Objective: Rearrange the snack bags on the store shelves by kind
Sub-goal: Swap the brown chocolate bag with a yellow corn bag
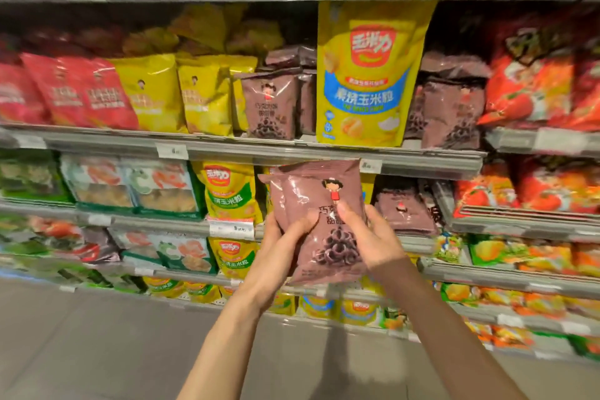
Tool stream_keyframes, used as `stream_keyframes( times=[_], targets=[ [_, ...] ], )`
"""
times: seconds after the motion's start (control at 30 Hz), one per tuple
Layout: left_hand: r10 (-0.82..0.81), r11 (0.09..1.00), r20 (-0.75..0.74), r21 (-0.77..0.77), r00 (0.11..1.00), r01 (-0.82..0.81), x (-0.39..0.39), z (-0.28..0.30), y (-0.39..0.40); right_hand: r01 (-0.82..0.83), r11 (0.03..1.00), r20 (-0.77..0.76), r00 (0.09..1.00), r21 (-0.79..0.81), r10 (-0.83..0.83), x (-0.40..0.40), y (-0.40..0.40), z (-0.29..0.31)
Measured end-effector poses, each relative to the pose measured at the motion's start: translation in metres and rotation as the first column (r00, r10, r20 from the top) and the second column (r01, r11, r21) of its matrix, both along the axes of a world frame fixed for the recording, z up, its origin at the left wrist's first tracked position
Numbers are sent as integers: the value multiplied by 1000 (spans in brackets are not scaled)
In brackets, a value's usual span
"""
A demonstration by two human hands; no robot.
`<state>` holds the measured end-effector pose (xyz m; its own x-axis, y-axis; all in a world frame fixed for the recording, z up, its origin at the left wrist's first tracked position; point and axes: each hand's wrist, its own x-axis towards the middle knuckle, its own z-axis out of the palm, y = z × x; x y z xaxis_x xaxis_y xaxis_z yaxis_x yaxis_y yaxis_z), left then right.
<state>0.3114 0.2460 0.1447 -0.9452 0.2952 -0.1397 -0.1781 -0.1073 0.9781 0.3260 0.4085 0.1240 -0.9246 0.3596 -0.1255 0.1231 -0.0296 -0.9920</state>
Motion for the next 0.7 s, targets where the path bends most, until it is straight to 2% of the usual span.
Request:
stream_keyframes(
  times=[0.1,0.23,0.4,0.5,0.7],
  targets=[
    [-29,1000,-70,9,997,30,-23,29,3,-5,999,-80,997,51,9,-12,-3,23],
    [-57,998,-86,-18,995,56,-50,51,9,1,993,-189,982,117,21,-18,-2,55],
    [-157,988,-125,-10,980,157,-75,66,24,38,983,-161,987,180,-9,-41,9,67],
    [-200,979,-156,-59,967,193,-89,70,33,12,972,-102,995,235,13,-52,18,76],
    [-145,988,-175,18,974,151,-111,72,43,-33,952,-81,995,304,61,-64,32,92]
  ],
)
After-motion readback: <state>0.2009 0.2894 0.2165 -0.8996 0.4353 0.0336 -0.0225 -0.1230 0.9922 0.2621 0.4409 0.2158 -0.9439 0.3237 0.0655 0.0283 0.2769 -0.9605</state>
